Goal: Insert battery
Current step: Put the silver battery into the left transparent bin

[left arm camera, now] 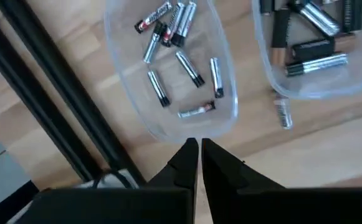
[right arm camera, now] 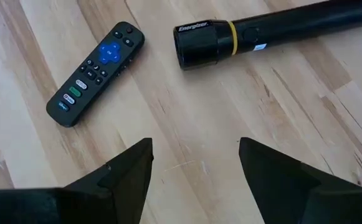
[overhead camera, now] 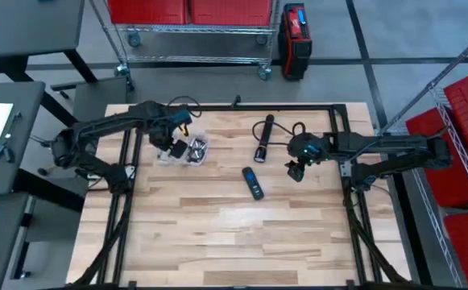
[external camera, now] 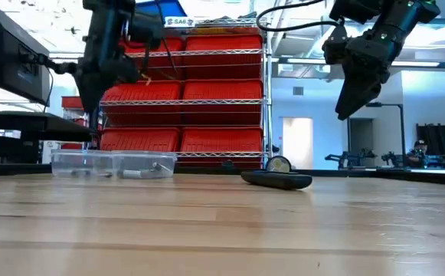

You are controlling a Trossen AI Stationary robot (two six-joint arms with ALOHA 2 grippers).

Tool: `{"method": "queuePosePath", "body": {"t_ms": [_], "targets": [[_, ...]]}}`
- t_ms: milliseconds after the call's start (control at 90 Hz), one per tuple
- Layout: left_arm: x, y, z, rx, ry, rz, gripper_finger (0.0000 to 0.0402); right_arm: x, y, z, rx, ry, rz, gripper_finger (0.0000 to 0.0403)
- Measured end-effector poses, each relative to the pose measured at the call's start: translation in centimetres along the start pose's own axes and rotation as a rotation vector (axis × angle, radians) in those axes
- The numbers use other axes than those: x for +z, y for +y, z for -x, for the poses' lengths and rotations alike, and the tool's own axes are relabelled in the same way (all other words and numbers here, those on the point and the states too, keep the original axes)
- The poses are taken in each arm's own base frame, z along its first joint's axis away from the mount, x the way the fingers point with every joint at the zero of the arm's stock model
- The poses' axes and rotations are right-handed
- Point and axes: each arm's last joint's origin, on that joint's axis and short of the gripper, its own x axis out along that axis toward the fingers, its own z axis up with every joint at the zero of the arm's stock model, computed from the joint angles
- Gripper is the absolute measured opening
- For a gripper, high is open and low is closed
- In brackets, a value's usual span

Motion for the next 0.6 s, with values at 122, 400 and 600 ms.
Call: {"method": "queuePosePath", "body": {"t_ms": [122,400,600], "targets": [[0.5,0.3,-0.2,-0.036,-0.016,-0.009,0.0004,0.0,0.0,0.0,0.0,0.0,0.0,0.0232],[0.7,-2.3,0.4,-0.394,0.011,-0.047,0.0094,0.0,0.0,0.0,-0.001,0.0,-0.001,0.0232],[-2.1,-7.9,2.1,-0.521,-0.072,-0.098,0.0131,0.0,0.0,0.0,-0.002,-0.001,-0.01,0.0232]]}}
